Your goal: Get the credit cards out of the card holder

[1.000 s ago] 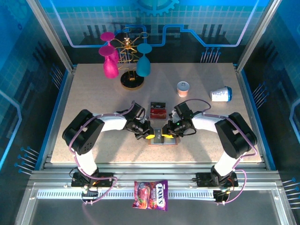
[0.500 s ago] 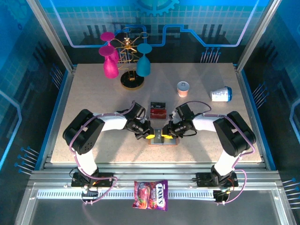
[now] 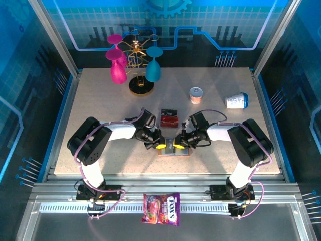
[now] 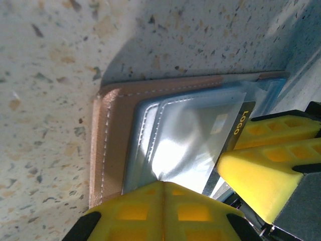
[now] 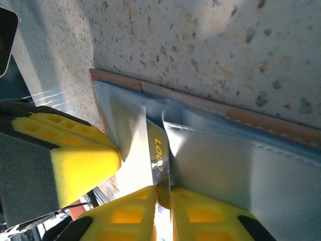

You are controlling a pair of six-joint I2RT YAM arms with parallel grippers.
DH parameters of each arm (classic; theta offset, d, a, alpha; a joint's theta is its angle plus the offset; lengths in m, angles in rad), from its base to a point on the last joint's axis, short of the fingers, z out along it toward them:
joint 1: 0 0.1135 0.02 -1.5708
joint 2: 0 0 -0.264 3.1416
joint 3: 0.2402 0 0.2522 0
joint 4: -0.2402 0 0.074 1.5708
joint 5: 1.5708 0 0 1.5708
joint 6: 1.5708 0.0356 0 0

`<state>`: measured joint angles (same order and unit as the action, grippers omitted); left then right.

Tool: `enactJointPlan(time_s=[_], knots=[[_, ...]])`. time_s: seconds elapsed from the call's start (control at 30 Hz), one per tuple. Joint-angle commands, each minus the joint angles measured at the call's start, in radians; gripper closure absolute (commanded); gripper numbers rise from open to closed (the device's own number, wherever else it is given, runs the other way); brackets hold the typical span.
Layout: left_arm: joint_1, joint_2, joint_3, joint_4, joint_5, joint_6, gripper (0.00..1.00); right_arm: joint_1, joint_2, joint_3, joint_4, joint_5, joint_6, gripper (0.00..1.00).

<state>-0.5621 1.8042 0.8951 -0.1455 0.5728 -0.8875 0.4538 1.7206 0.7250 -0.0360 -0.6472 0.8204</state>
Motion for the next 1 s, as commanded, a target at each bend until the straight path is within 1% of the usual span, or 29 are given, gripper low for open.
enactJointPlan(time_s=[0.0,0.23,0.77,0.97], knots=[[-0.007,0.019,0.009,-0.056,-0.034,0.015,0.92,-0.014,-0.021,-0.016,-0.021,-0.001,0.004,0.88],[-0.006,0.018,0.009,-0.060,-0.036,0.015,0.91,-0.027,-0.043,-0.003,-0.092,0.030,-0.040,0.91],[-0.006,0.025,0.022,-0.072,-0.037,0.022,0.91,-0.111,-0.097,0.017,-0.277,0.078,-0.185,0.92],[-0.007,0.027,0.030,-0.071,-0.035,0.022,0.92,-0.126,-0.117,0.046,-0.347,0.107,-0.230,0.92]])
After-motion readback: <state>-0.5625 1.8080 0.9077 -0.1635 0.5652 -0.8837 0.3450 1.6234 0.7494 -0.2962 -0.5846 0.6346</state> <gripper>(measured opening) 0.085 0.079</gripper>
